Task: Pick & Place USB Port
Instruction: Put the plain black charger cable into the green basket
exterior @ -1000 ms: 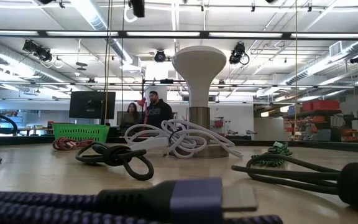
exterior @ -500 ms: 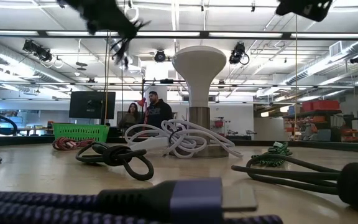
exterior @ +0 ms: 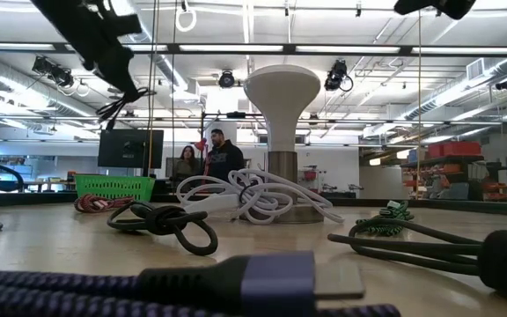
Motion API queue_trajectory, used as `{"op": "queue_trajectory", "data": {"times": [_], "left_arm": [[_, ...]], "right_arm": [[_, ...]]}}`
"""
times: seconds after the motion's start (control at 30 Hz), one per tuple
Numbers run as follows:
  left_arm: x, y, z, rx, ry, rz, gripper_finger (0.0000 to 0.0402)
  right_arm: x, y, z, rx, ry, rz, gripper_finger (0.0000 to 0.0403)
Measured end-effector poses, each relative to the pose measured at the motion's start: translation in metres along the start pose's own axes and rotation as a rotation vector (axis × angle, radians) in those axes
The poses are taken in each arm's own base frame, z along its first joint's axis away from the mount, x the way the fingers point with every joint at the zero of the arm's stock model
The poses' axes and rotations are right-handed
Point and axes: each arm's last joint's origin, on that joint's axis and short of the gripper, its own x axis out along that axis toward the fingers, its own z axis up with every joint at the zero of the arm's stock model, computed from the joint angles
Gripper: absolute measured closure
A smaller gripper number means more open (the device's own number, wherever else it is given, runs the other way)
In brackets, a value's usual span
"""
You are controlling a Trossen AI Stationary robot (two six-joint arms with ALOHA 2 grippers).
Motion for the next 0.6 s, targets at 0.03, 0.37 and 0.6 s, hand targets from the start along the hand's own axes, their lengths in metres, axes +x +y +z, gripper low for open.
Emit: {"op": "queue_trajectory", "data": {"times": [0.03, 0.37, 0.6], "left_arm": [[0.004, 0.004, 0.000, 0.013, 0.020, 0.021, 0.0377], [0.038, 0.051, -0.006, 0.014, 0.185, 0.083, 0.0377], [0.053, 0.069, -0.010, 0.039, 0.245, 0.092, 0.0377]], "right_arm": [[0.003, 0.002, -0.001, -0.017, -0.003, -0.006, 0.0317], [0.030, 0.015, -0.009, -0.185, -0.012, -0.048, 0.0317], [0.033, 0.013, -0.007, -0.192, -0.013, -0.061, 0.0317]]}}
